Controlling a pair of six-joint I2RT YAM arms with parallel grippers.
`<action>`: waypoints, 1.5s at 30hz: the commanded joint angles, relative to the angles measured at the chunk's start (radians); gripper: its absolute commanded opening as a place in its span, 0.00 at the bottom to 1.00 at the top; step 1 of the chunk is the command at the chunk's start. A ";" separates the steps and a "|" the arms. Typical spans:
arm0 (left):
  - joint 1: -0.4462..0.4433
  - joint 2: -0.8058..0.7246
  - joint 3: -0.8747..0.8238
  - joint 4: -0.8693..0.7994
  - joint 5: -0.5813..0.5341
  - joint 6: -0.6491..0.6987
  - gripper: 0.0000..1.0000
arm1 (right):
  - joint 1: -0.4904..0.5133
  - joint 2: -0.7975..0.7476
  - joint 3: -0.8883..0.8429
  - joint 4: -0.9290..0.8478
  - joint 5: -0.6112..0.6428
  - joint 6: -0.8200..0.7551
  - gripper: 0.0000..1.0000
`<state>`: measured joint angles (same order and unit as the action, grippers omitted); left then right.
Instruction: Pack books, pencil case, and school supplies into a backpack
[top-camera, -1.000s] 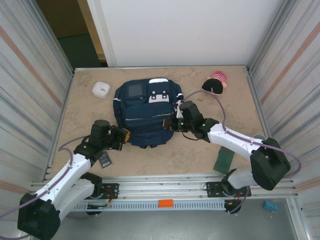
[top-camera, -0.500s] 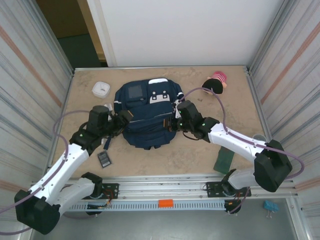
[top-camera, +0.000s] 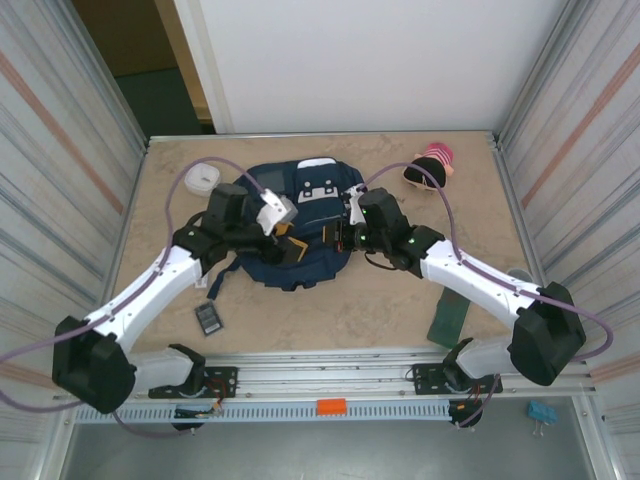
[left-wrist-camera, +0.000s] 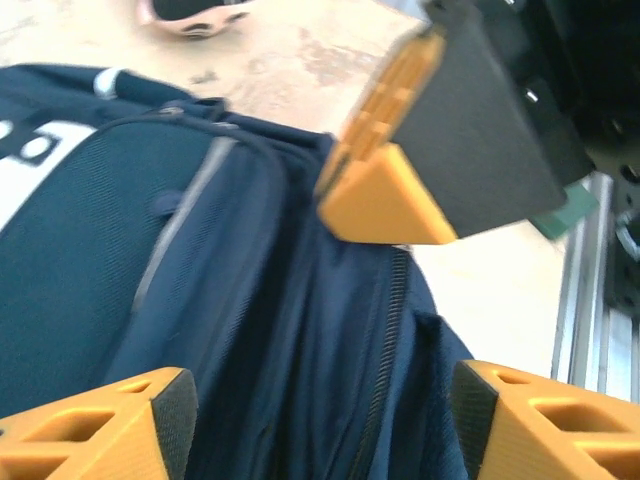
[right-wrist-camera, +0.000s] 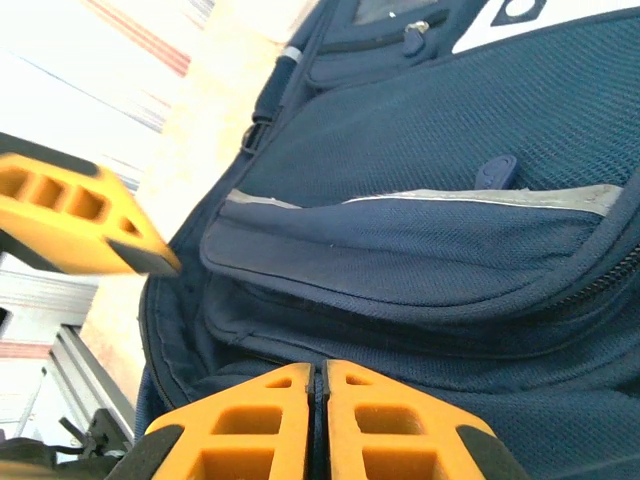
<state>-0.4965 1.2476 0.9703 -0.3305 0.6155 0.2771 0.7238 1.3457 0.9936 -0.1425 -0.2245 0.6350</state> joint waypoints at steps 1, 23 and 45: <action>-0.032 0.045 0.043 -0.052 0.076 0.183 0.70 | -0.010 -0.047 0.059 0.064 -0.038 -0.015 0.00; 0.192 -0.132 -0.026 -0.061 0.391 0.549 0.00 | -0.178 -0.307 -0.140 0.059 -0.026 -0.417 0.59; 0.237 -0.110 0.168 -0.440 0.311 0.839 0.00 | -0.219 -0.004 0.234 -0.148 -0.435 -1.131 0.00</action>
<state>-0.2680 1.1576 1.0935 -0.6548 0.9443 0.9955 0.5800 1.3888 1.1404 -0.2058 -0.4839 -0.4034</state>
